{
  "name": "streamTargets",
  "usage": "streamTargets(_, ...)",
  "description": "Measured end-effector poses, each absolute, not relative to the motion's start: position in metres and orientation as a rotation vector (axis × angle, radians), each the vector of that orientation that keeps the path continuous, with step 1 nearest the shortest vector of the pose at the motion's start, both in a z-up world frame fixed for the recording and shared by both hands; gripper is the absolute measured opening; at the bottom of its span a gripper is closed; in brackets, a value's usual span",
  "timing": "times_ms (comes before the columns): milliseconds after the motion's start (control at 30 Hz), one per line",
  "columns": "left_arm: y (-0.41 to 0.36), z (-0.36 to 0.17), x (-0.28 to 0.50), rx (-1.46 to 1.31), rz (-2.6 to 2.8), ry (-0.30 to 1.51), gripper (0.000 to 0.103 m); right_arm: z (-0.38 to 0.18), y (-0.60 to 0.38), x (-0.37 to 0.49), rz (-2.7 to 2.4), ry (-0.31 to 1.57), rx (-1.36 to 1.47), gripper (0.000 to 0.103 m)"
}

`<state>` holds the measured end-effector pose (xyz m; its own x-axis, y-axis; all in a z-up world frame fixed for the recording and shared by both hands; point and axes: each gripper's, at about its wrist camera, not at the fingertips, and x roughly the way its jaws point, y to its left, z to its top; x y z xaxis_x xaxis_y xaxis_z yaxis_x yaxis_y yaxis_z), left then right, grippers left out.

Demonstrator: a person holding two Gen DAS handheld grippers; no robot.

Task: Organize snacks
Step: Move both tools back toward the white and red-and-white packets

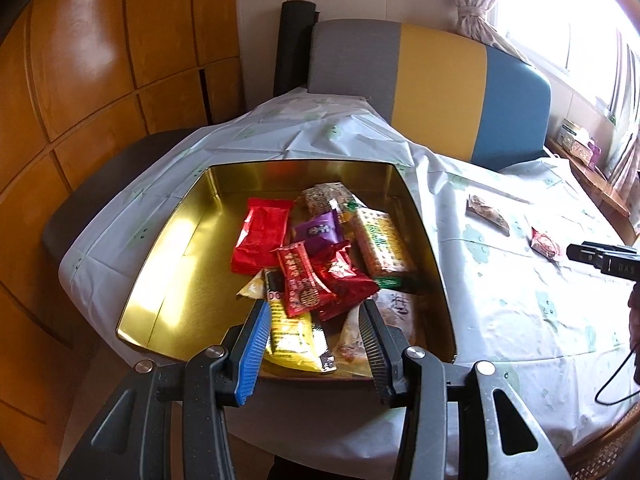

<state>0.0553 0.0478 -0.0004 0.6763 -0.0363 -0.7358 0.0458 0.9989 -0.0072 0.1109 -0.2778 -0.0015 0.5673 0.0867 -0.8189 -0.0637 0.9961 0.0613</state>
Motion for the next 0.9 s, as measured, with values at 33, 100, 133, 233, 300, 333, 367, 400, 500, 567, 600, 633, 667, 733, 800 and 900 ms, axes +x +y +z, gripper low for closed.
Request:
streamTargets(33,0.045,0.000,0.056,0.016,-0.050,0.827,0.046,-0.002,-0.286,0.112,0.071,0.964,0.028,0.072)
streamTargets(100,0.040,0.002,0.057,0.026,-0.059,0.826,0.046,-0.005,-0.304,0.114,0.031,0.967,0.036,0.075)
streamTargets(133,0.037,0.002,0.058,0.033,-0.065,0.826,0.046,-0.007,-0.313,0.115,0.009,0.972,0.042,0.077)
streamTargets(233,0.027,0.003,0.060,0.051,-0.080,0.831,0.046,-0.018,-0.343,0.116,-0.075,0.988,0.078,0.086)
streamTargets(300,0.018,0.004,0.062,0.065,-0.095,0.835,0.046,-0.027,-0.363,0.118,-0.142,1.024,0.137,0.089)
streamTargets(333,0.015,0.004,0.062,0.071,-0.101,0.836,0.046,-0.030,-0.371,0.121,-0.180,1.056,0.155,0.092)
streamTargets(367,0.011,0.005,0.063,0.076,-0.108,0.837,0.046,-0.032,-0.379,0.122,-0.210,1.068,0.179,0.092)
streamTargets(400,0.007,0.005,0.064,0.080,-0.116,0.839,0.046,-0.032,-0.386,0.123,-0.238,1.066,0.204,0.094)
streamTargets(500,-0.005,0.006,0.066,0.089,-0.144,0.845,0.046,-0.026,-0.400,0.119,-0.311,1.030,0.248,0.103)
streamTargets(567,-0.016,0.006,0.068,0.101,-0.169,0.845,0.046,-0.020,-0.406,0.116,-0.341,0.992,0.265,0.103)
streamTargets(600,-0.020,0.006,0.069,0.104,-0.180,0.847,0.046,-0.019,-0.409,0.115,-0.358,0.988,0.274,0.103)
streamTargets(633,-0.026,0.006,0.070,0.106,-0.197,0.851,0.046,-0.018,-0.412,0.115,-0.374,0.998,0.278,0.103)
streamTargets(667,-0.031,0.006,0.071,0.107,-0.212,0.854,0.046,-0.019,-0.414,0.115,-0.387,1.009,0.281,0.103)
streamTargets(733,-0.044,0.008,0.073,0.116,-0.252,0.858,0.046,-0.022,-0.418,0.116,-0.406,1.023,0.299,0.103)
streamTargets(800,-0.056,0.008,0.076,0.125,-0.285,0.860,0.046,-0.023,-0.421,0.115,-0.397,1.029,0.330,0.103)
streamTargets(900,-0.075,0.010,0.084,0.117,-0.338,0.878,0.046,-0.022,-0.423,0.115,-0.383,1.026,0.362,0.103)
